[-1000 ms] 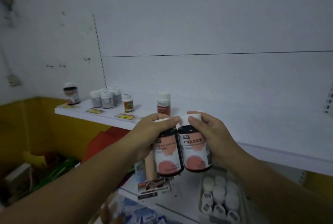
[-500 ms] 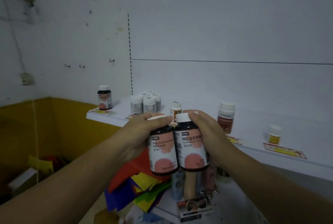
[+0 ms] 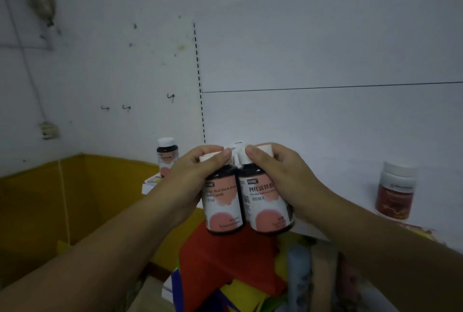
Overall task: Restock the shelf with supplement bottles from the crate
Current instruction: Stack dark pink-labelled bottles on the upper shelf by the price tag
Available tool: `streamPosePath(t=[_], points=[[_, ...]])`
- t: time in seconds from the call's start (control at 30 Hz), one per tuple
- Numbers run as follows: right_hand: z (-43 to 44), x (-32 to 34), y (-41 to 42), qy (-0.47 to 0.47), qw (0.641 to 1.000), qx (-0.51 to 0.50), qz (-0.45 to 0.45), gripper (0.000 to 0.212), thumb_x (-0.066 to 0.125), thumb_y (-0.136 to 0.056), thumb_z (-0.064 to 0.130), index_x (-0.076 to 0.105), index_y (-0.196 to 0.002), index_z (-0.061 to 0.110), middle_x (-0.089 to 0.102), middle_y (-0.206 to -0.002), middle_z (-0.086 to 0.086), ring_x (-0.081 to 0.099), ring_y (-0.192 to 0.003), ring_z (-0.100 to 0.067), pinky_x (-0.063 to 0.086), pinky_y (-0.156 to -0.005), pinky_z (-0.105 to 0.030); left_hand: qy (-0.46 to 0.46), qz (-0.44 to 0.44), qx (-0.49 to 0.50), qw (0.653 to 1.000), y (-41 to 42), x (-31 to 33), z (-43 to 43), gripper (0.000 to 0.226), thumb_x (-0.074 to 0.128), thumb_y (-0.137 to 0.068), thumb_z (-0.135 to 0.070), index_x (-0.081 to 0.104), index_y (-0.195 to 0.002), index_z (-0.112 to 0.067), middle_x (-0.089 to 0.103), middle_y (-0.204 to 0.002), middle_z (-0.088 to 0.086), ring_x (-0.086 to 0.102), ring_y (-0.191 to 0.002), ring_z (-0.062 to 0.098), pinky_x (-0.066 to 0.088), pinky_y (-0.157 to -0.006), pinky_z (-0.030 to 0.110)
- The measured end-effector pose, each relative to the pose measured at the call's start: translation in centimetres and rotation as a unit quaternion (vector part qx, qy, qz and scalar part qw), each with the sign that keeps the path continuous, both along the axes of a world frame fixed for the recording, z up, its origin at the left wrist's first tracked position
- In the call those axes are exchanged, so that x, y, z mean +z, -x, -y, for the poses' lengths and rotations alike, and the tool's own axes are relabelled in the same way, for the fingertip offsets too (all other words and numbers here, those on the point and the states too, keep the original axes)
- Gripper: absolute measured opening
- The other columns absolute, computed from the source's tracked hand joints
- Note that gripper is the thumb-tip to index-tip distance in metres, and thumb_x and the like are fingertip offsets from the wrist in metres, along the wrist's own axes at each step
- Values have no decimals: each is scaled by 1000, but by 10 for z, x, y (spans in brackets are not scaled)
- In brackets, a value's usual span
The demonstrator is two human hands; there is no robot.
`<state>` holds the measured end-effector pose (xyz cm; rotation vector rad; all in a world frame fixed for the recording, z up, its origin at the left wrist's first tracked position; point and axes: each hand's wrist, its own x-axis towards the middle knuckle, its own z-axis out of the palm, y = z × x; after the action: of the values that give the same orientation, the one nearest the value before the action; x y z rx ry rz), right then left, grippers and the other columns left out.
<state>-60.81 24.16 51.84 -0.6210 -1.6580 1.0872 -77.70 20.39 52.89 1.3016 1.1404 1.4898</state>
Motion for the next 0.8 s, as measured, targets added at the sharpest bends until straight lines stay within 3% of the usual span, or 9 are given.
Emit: streamPosePath(t=[0.13, 0.23, 0.33, 0.47, 0.63, 0.73, 0.8], points=[[-35, 30, 39, -27, 1000, 9, 6, 52, 66, -59, 66, 66, -87, 22, 75, -80, 0, 72, -70, -17, 60, -63, -33, -17, -76, 46, 996, 39, 29, -23, 61, 74, -56, -47, 65, -106, -12, 72, -93, 11, 68, -82, 26, 54, -70, 36], [-63, 51, 68, -61, 998, -8, 22, 50, 64, -61, 65, 66, -86, 22, 74, -76, 3, 71, -65, -12, 60, -59, -29, -64, -117, 121, 984, 72, 49, -44, 52, 75, -61, -45, 68, -103, -16, 74, -92, 9, 68, -83, 23, 54, -67, 34], [-91, 62, 100, -88, 995, -36, 32, 43, 66, -67, 60, 66, -86, 22, 73, -79, 3, 70, -67, -11, 59, -59, -27, -112, -104, 207, 966, 106, 68, -69, 31, 74, -73, -34, 69, -99, -17, 73, -93, 8, 69, -87, 23, 58, -76, 38], [-126, 60, 140, -113, 988, -53, 90, 40, 70, -71, 52, 65, -97, 22, 69, -90, 8, 66, -78, -7, 56, -65, -24, -149, -85, 266, 948, 147, 89, -106, 40, 74, -73, -36, 66, -107, -17, 68, -104, 6, 65, -97, 23, 54, -88, 45], [-161, 53, 183, -116, 966, -116, 202, 66, 71, -70, 50, 52, -125, 19, 53, -111, 7, 56, -101, -15, 49, -87, -32, -152, -84, 248, 953, 199, 106, -152, 24, 75, -73, -31, 65, -92, -21, 67, -106, 6, 64, -97, 23, 53, -90, 44], [-173, 48, 205, -121, 937, -138, 296, 51, 72, -68, 49, 61, -108, 19, 61, -104, 5, 59, -90, -14, 53, -77, -32, -138, -99, 212, 962, 234, 106, -182, 11, 74, -74, -26, 66, -81, -20, 69, -99, 8, 65, -93, 25, 54, -88, 45], [-180, 45, 219, -106, 923, -148, 339, 44, 73, -69, 45, 66, -98, 13, 67, -97, -4, 61, -82, -14, 54, -72, -32, -128, -101, 189, 968, 256, 103, -202, 11, 74, -74, -25, 65, -79, -21, 69, -95, 7, 66, -91, 24, 55, -86, 43]])
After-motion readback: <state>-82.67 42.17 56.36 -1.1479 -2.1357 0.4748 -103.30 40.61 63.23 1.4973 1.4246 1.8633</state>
